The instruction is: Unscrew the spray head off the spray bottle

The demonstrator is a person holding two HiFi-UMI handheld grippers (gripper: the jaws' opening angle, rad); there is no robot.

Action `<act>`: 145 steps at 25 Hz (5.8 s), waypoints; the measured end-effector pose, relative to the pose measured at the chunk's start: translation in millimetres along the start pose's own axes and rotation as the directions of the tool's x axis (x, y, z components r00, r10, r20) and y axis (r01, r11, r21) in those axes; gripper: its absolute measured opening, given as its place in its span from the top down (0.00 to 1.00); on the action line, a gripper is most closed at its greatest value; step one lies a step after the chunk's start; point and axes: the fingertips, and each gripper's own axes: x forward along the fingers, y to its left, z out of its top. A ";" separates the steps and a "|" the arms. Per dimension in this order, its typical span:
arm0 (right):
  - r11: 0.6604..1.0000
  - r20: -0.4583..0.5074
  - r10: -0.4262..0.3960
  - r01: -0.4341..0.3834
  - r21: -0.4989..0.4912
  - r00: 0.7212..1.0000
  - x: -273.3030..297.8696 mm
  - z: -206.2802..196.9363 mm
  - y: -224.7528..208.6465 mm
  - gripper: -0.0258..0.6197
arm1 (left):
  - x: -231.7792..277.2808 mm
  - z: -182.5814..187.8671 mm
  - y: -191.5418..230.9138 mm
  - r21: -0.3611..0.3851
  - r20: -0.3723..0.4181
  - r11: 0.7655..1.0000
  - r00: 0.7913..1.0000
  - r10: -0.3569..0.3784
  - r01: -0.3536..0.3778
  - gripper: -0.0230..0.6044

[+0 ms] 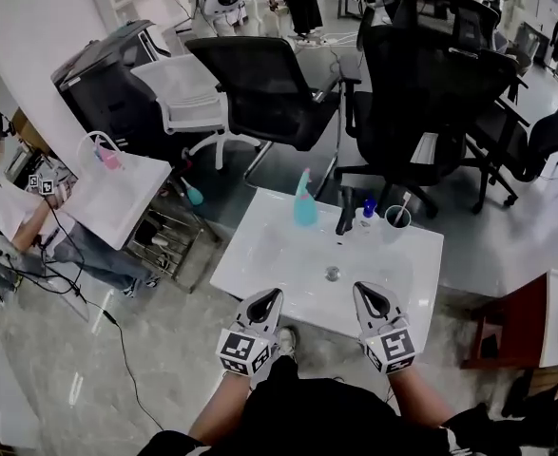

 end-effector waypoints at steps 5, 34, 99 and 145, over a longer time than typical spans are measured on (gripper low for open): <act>1.000 -0.012 -0.031 0.031 -0.002 0.999 43.4 3.7 -6.1 0.95 | 34.5 1.7 37.0 -0.001 -0.018 0.999 0.998 -0.052 0.052 0.94; 0.936 -0.123 -0.347 0.352 0.022 0.930 138.4 -6.1 -42.8 0.95 | 155.0 -7.0 127.2 0.014 -0.097 0.937 0.933 -0.346 0.349 0.94; 0.955 -0.300 -0.179 0.239 0.178 0.937 131.8 -106.3 -82.2 0.95 | 331.4 -102.0 144.3 0.071 -0.133 0.997 0.991 -0.013 0.023 0.13; 0.956 -0.246 -0.168 0.219 0.197 0.955 138.9 -96.5 -77.2 0.95 | 324.8 -37.6 127.5 0.189 -0.018 0.980 0.998 -0.054 0.057 0.33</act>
